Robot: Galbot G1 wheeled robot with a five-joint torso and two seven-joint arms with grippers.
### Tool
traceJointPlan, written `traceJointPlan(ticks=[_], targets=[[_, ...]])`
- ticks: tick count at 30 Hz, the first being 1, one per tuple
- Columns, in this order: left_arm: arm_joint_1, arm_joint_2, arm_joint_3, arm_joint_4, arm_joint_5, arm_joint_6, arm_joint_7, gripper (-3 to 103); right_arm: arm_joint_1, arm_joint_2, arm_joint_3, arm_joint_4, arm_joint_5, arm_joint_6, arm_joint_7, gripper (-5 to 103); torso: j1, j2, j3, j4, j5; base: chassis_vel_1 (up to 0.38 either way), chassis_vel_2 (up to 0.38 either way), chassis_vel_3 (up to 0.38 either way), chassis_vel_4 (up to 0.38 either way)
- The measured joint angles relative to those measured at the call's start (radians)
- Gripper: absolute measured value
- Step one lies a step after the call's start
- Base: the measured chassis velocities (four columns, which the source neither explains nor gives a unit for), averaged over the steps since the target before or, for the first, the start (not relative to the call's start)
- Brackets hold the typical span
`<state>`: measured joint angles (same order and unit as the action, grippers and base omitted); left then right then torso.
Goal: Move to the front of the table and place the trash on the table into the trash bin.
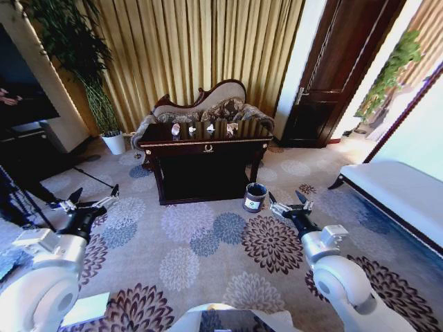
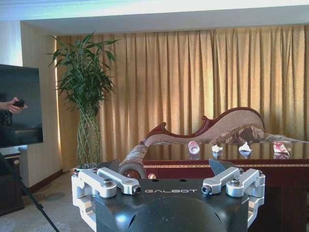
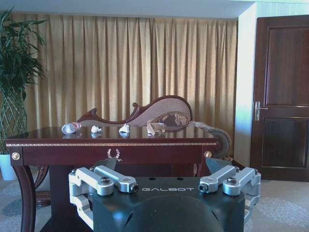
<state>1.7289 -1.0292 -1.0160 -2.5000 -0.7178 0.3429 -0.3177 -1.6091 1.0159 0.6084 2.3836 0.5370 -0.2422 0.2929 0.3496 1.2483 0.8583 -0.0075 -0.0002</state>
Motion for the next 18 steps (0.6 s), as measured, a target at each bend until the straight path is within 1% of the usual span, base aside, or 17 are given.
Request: traceJointPlan(ticks=[3, 5, 6, 8, 10, 11, 12, 13, 14, 15, 16, 17, 18], targets=[[0.002, -0.003, 0.001, 0.001, 0.003, -0.005, 0.002, 100, -0.006, 0.007, 0.000, 0.000, -0.003, 0.002, -0.002, 100, 0.000, 0.000, 0.000, 0.0000, 0.0001, 0.000, 0.000, 0.000, 0.000], [0.026, -0.040, 0.017, 0.020, 0.034, -0.055, 0.032, 100, -0.053, 0.056, 0.010, 0.008, -0.036, 0.024, -0.026, 100, 0.000, 0.000, 0.000, 0.0001, 0.0001, 0.000, 0.000, 0.000, 0.000], [0.026, -0.040, 0.017, 0.020, 0.034, -0.055, 0.032, 100, -0.053, 0.056, 0.010, 0.008, -0.036, 0.024, -0.026, 100, 0.000, 0.000, 0.000, 0.0001, 0.0001, 0.000, 0.000, 0.000, 0.000], [0.052, -0.081, 0.036, 0.042, 0.071, -0.112, 0.066, 100, -0.106, 0.113, 0.022, 0.018, -0.076, 0.051, -0.056, 100, 0.000, 0.000, 0.000, -0.0002, 0.0000, 0.000, 0.000, 0.000, 0.000], [0.090, -0.139, 0.062, 0.072, 0.120, -0.190, 0.113, 100, -0.182, 0.193, 0.039, 0.033, -0.133, 0.089, -0.099, 100, 0.000, 0.000, 0.000, 0.0000, 0.0000, 0.000, 0.000, 0.000, 0.000], [0.096, -0.153, 0.064, 0.075, 0.125, -0.197, 0.117, 100, -0.217, 0.230, 0.047, 0.039, -0.159, 0.107, -0.119, 100, 0.000, 0.000, 0.000, 0.0008, -0.0006, 0.000, 0.000, 0.000, 0.000], [0.096, -0.153, 0.064, 0.075, 0.125, -0.197, 0.117, 100, -0.217, 0.230, 0.047, 0.039, -0.159, 0.107, -0.119, 100, 0.000, 0.000, 0.000, 0.0008, -0.0006, 0.000, 0.000, 0.000, 0.000], [0.100, -0.158, 0.065, 0.076, 0.129, -0.207, 0.123, 100, -0.239, 0.253, 0.052, 0.044, -0.176, 0.118, -0.131, 100, 0.000, 0.000, 0.000, 0.0000, 0.0003, 0.000, 0.000, 0.000, 0.000], [0.112, -0.175, 0.071, 0.085, 0.142, -0.233, 0.140, 100, -0.280, 0.297, 0.062, 0.051, -0.206, 0.139, -0.153, 100, 0.000, 0.000, 0.000, -0.0006, 0.0005, 0.000, 0.000, 0.000, 0.000], [0.129, -0.198, 0.079, 0.096, 0.158, -0.267, 0.163, 100, -0.315, 0.334, 0.069, 0.058, -0.232, 0.156, -0.174, 100, 0.000, 0.000, 0.000, -0.0005, -0.0005, 0.000, 0.000, 0.000, 0.000], [0.141, -0.215, 0.085, 0.104, 0.170, -0.293, 0.180, 100, -0.343, 0.364, 0.076, 0.064, -0.254, 0.171, -0.189, 100, 0.000, 0.000, 0.000, -0.0002, -0.0003, 0.000, 0.000, 0.000, 0.000], [0.141, -0.215, 0.085, 0.104, 0.170, -0.293, 0.180, 100, -0.343, 0.364, 0.076, 0.064, -0.254, 0.171, -0.189, 100, 0.000, 0.000, 0.000, -0.0002, -0.0003, 0.000, 0.000, 0.000, 0.000], [0.157, -0.237, 0.092, 0.114, 0.186, -0.326, 0.202, 100, -0.374, 0.397, 0.082, 0.070, -0.278, 0.187, -0.207, 100, 0.000, 0.000, 0.000, 0.0003, 0.0000, 0.000, 0.000, 0.000, 0.000]])
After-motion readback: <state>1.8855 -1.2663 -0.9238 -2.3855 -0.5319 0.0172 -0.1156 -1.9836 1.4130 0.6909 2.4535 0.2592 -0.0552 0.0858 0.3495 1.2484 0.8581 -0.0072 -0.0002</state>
